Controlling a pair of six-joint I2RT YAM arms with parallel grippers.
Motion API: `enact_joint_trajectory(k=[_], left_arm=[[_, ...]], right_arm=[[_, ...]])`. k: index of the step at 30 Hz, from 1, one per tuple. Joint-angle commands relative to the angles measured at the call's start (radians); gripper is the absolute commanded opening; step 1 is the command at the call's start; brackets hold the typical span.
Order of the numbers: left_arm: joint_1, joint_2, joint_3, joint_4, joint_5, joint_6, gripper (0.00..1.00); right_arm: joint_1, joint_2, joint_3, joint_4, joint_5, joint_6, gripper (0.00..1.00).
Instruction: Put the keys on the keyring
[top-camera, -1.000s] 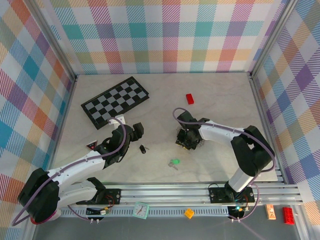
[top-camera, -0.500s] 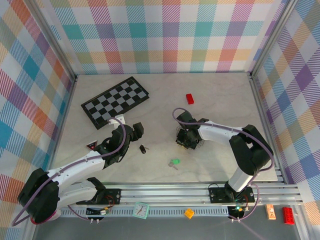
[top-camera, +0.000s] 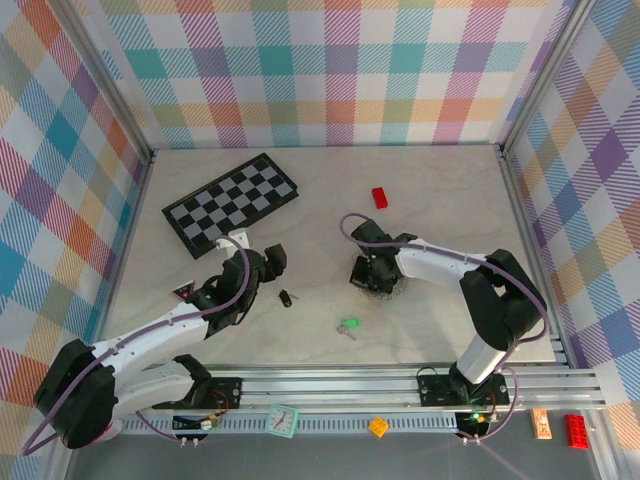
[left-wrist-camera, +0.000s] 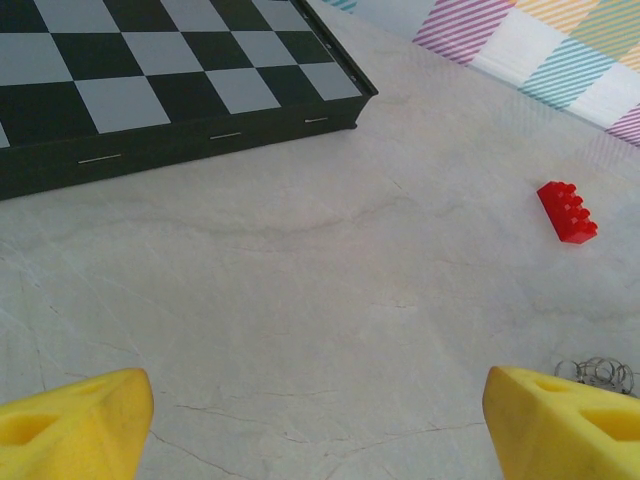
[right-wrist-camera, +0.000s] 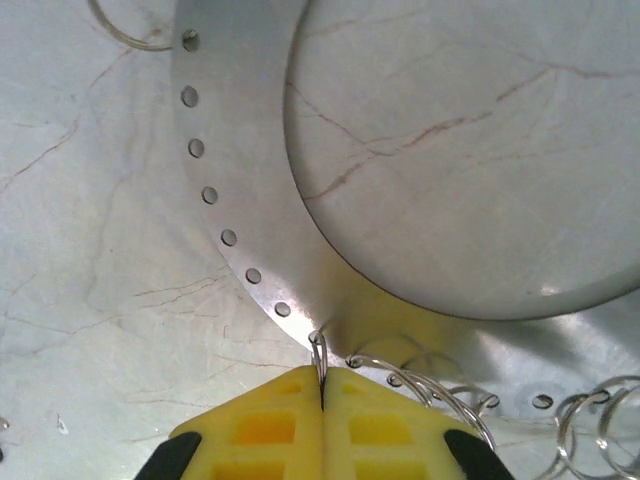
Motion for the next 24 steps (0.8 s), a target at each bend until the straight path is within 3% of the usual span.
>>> enact_joint_trajectory(k=[1, 8, 17, 21, 24], left_arm=[[-0.013, -0.026, -0.004, -0.022, -0.03, -0.014, 0.85], [-0.014, -0.034, -0.013, -0.033, -0.039, -0.02, 0.85], [-0.013, -0.038, -0.014, -0.045, -0.044, -0.024, 0.85], [-0.013, -0.045, -0.018, -0.048, -0.051, -0.026, 0.85], [-0.014, -0.043, -0.018, -0.047, -0.051, -0.025, 0.85]], right_arm=[[0.009, 0.021, 0.056, -0.105, 0.013, -0.172, 0.0], [0.038, 0.059, 0.099, -0.197, 0.006, -0.32, 0.0], [0.056, 0.114, 0.133, -0.178, -0.014, -0.312, 0.0], [0.057, 0.131, 0.147, -0.19, -0.005, -0.304, 0.13], [0.057, 0.139, 0.153, -0.196, 0.0, -0.301, 0.15]])
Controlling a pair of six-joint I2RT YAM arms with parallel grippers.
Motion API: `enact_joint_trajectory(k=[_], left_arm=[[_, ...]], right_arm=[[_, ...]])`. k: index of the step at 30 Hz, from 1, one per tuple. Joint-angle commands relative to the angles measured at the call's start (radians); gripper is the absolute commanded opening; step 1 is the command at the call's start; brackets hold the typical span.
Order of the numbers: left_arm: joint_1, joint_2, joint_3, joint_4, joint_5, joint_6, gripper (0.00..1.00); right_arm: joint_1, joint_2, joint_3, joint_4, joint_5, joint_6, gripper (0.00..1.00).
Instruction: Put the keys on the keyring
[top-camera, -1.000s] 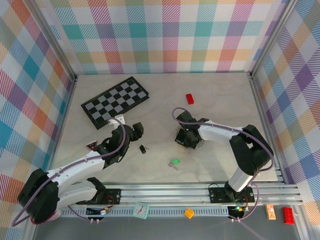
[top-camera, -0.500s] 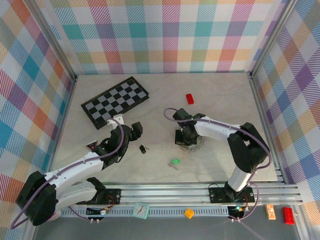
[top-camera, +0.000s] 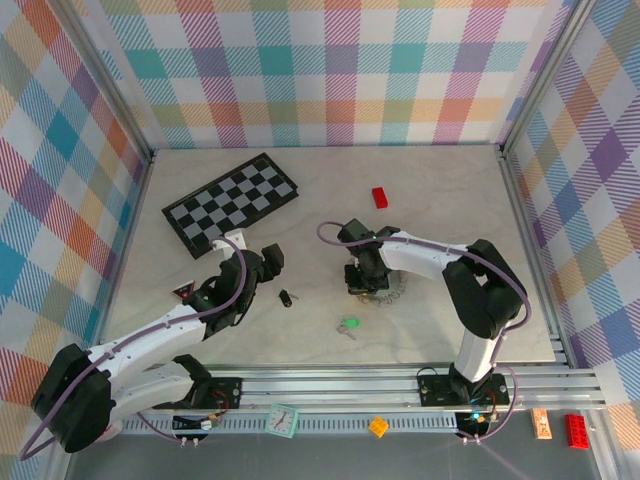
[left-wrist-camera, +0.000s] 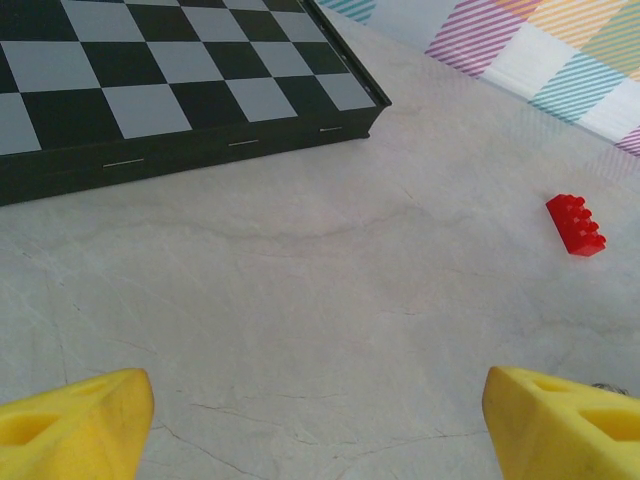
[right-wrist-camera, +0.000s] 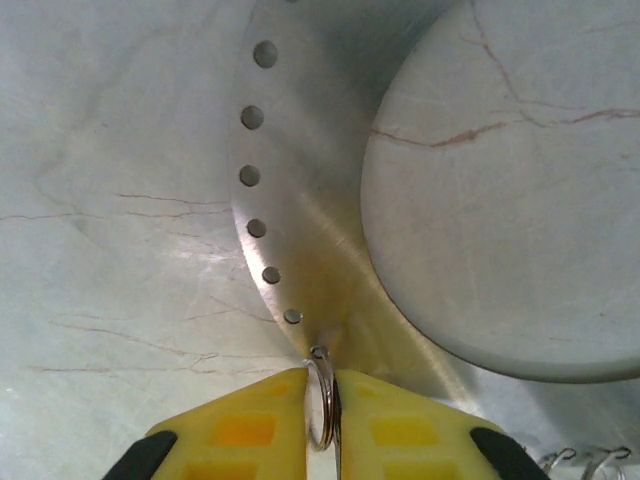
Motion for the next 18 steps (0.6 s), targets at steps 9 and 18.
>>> enact_joint_trajectory(k=[9, 18], left_arm=[[-0.014, -0.015, -0.014, -0.016, -0.028, -0.006, 0.85], [-0.013, -0.017, 0.006, -0.016, -0.034, 0.062, 0.85]], right_arm=[[0.006, 0.01, 0.036, -0.051, 0.016, 0.001, 0.01], [0.006, -0.107, 0.049, -0.067, 0.112, -0.123, 0.0]])
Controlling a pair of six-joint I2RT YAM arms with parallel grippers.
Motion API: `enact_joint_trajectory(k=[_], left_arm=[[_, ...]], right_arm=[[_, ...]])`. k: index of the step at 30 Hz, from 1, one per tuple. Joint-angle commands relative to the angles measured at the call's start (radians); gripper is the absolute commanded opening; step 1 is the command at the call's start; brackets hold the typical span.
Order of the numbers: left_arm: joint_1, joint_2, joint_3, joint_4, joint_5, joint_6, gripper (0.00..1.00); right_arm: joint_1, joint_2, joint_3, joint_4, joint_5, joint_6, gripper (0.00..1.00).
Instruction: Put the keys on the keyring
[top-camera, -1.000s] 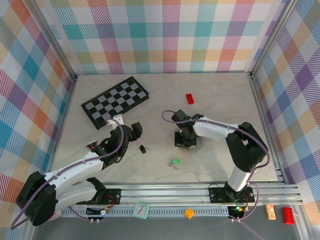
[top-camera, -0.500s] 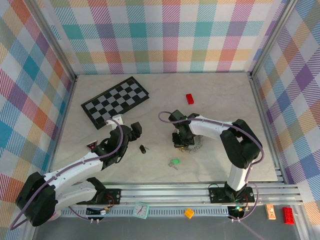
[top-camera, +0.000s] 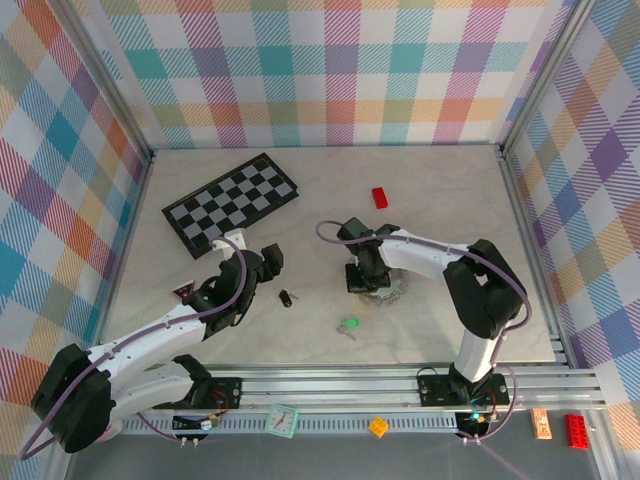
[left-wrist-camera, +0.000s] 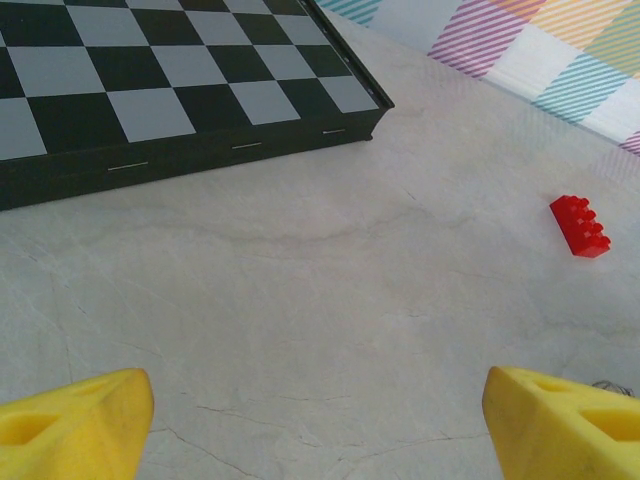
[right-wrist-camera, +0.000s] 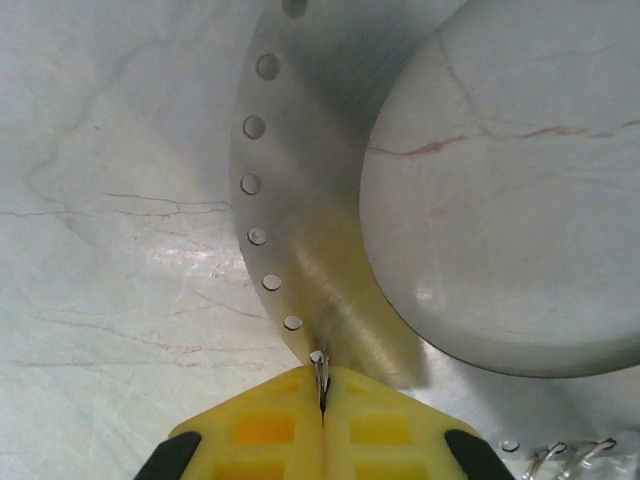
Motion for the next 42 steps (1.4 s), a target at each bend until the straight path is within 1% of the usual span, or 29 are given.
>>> enact_joint_trajectory(k=[1, 5, 8, 11, 13, 17, 20, 23, 25, 27, 28, 30, 32, 34, 36, 38, 40, 42], left_arm=[[-0.011, -0.016, 0.016, -0.015, -0.027, 0.077, 0.85], [-0.013, -0.016, 0.068, 0.015, -0.02, 0.223, 0.85], [-0.011, -0.008, 0.116, 0.064, -0.004, 0.355, 0.86], [0.0, 0.016, 0.174, 0.094, 0.028, 0.466, 0.86], [0.023, 0.04, 0.218, 0.101, 0.066, 0.513, 0.86], [0.085, 0.097, 0.305, 0.105, 0.194, 0.582, 0.84], [0.133, 0.156, 0.375, 0.084, 0.293, 0.634, 0.82], [0.178, 0.213, 0.434, 0.063, 0.397, 0.677, 0.75], [0.209, 0.247, 0.455, 0.066, 0.46, 0.704, 0.72], [0.238, 0.278, 0.474, 0.063, 0.506, 0.728, 0.7], [0.247, 0.288, 0.483, 0.056, 0.524, 0.735, 0.7], [0.257, 0.303, 0.497, 0.023, 0.605, 0.778, 0.7], [0.256, 0.306, 0.483, 0.013, 0.691, 0.835, 0.69], [0.256, 0.302, 0.445, 0.036, 0.751, 0.864, 0.68], [0.256, 0.295, 0.399, 0.069, 0.812, 0.891, 0.67], [0.256, 0.294, 0.366, 0.086, 0.887, 0.921, 0.67], [0.252, 0.301, 0.342, 0.099, 0.955, 0.955, 0.67], [0.249, 0.309, 0.319, 0.128, 0.987, 0.974, 0.67]], right_arm=[[0.006, -0.113, 0.019, -0.015, 0.092, -0.109, 0.0], [0.006, -0.225, -0.016, 0.053, 0.181, -0.24, 0.0], [0.004, -0.31, -0.055, 0.159, 0.241, -0.358, 0.0], [-0.022, -0.377, -0.087, 0.29, 0.235, -0.486, 0.0], [-0.046, -0.399, -0.093, 0.358, 0.174, -0.559, 0.0], [-0.084, -0.431, -0.119, 0.493, 0.011, -0.74, 0.0], [-0.125, -0.424, -0.107, 0.546, -0.122, -0.797, 0.0], [-0.142, -0.387, -0.061, 0.554, -0.209, -0.842, 0.0], [-0.142, -0.351, -0.024, 0.533, -0.262, -0.892, 0.0], [-0.141, -0.307, 0.029, 0.454, -0.315, -0.942, 0.0], [-0.141, -0.285, 0.059, 0.414, -0.308, -0.928, 0.0], [-0.143, -0.24, 0.133, 0.291, -0.275, -0.864, 0.0], [-0.143, -0.214, 0.168, 0.194, -0.281, -0.805, 0.0], [-0.143, -0.202, 0.182, 0.124, -0.267, -0.736, 0.0], [-0.143, -0.187, 0.209, 0.04, -0.21, -0.655, 0.0], [-0.143, -0.165, 0.247, -0.045, -0.193, -0.601, 0.0], [-0.143, -0.151, 0.27, -0.099, -0.196, -0.581, 0.0], [-0.143, -0.157, 0.272, -0.106, -0.195, -0.571, 0.0]])
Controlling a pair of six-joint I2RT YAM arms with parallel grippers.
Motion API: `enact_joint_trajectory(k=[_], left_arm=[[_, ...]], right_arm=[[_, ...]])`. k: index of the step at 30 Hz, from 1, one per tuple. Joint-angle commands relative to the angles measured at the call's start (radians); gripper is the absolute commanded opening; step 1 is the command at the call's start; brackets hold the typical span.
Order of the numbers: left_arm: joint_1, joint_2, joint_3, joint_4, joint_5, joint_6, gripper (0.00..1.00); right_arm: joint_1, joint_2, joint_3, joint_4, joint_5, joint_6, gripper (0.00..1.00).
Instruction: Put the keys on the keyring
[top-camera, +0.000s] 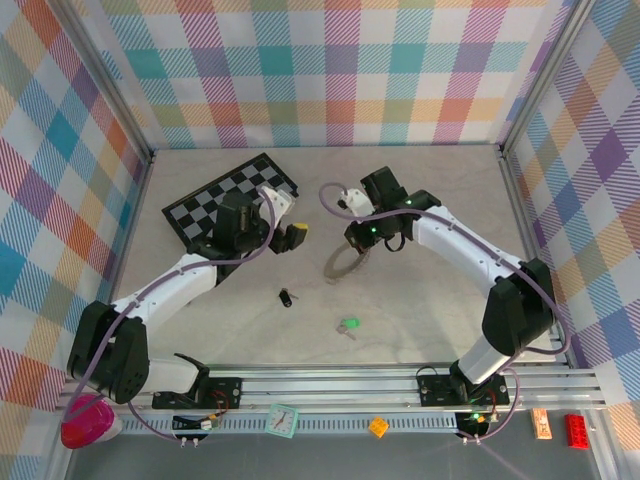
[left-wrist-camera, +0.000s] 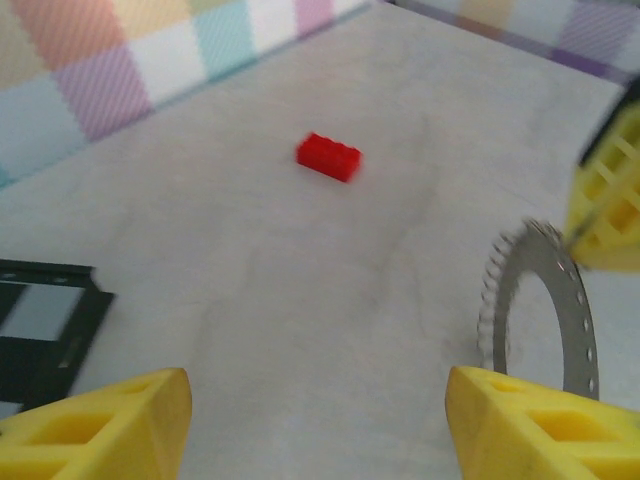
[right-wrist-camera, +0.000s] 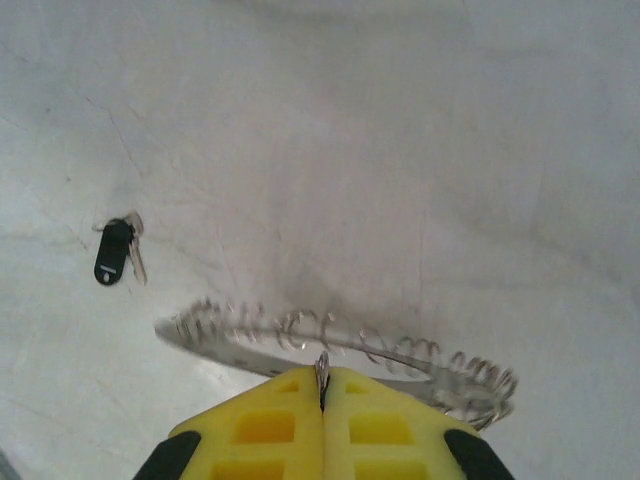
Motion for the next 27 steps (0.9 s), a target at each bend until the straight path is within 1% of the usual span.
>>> enact_joint_trajectory(k=[1, 6, 10, 14, 17, 21, 24, 27], left_arm=[[-0.002, 0.003, -0.035, 0.084, 0.14, 0.073, 0.67], [-0.005, 0.033, -0.038, 0.129, 0.159, 0.038, 0.65], [-0.005, 0.044, -0.031, 0.166, 0.17, -0.022, 0.6], [-0.005, 0.057, -0.022, 0.213, 0.216, -0.084, 0.54], [-0.005, 0.067, -0.013, 0.229, 0.26, -0.107, 0.51], [-0.005, 0.065, -0.015, 0.262, 0.345, -0.129, 0.45], [-0.005, 0.044, -0.04, 0.307, 0.398, -0.144, 0.44], [-0.005, 0.014, -0.077, 0.347, 0.427, -0.162, 0.43]], right_arm=[[0.001, -0.007, 0.039, -0.102, 0.01, 0.078, 0.0], [0.001, -0.043, -0.002, -0.016, -0.026, 0.079, 0.0], [0.001, -0.12, -0.119, 0.17, -0.095, 0.015, 0.0], [-0.007, -0.186, -0.225, 0.359, -0.171, -0.092, 0.0], [-0.031, -0.219, -0.279, 0.475, -0.26, -0.135, 0.0], [-0.061, -0.252, -0.336, 0.616, -0.421, -0.166, 0.0], [-0.062, -0.277, -0.368, 0.685, -0.524, -0.21, 0.0], [-0.061, -0.302, -0.4, 0.744, -0.598, -0.244, 0.0]])
